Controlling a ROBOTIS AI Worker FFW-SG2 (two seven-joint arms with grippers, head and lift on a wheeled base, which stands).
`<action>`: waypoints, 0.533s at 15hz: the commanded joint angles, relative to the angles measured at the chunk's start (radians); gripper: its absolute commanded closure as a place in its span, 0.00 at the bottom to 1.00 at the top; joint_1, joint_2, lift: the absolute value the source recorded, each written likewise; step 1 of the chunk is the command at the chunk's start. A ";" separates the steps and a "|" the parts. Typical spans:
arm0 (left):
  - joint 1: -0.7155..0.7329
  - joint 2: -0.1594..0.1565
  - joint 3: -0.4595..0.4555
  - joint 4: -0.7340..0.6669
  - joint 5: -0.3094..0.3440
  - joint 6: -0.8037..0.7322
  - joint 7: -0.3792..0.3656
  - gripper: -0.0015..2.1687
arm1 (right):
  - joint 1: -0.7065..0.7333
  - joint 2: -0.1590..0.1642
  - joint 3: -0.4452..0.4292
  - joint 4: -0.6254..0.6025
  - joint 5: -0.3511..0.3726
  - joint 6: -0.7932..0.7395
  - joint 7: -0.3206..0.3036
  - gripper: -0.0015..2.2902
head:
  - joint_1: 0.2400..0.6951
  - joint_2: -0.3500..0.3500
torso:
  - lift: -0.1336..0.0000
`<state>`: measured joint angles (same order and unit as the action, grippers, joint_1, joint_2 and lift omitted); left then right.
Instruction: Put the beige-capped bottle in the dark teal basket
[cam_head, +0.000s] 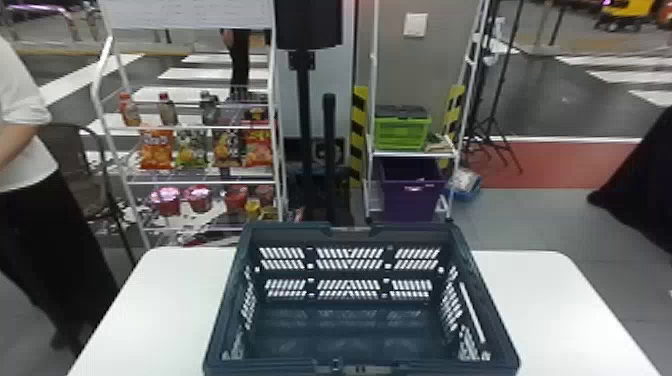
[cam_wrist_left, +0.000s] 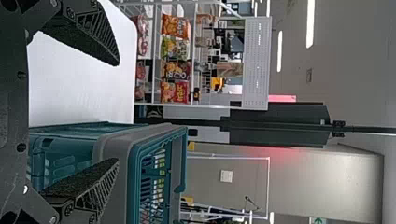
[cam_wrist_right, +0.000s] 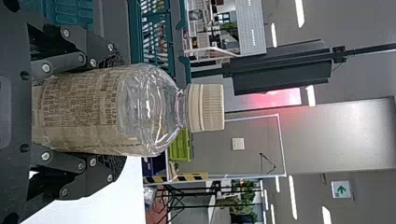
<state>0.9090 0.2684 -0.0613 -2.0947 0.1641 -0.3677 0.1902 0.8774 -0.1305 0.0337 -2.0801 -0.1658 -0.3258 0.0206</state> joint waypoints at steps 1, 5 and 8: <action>-0.001 0.000 0.000 0.001 0.000 -0.001 0.000 0.07 | 0.000 0.000 0.000 0.000 0.000 0.000 -0.001 0.97 | 0.57 0.50 | 1.00; -0.001 0.002 0.000 -0.002 0.000 0.002 0.000 0.07 | 0.000 0.000 0.000 -0.003 -0.001 0.000 -0.001 0.97 | 0.57 0.50 | 1.00; -0.001 0.003 0.000 -0.002 0.000 0.002 0.000 0.07 | 0.003 0.000 0.000 -0.012 -0.001 0.003 -0.001 0.97 | 0.57 0.50 | 1.00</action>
<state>0.9081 0.2703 -0.0613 -2.0969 0.1641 -0.3657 0.1902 0.8779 -0.1304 0.0332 -2.0866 -0.1664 -0.3247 0.0199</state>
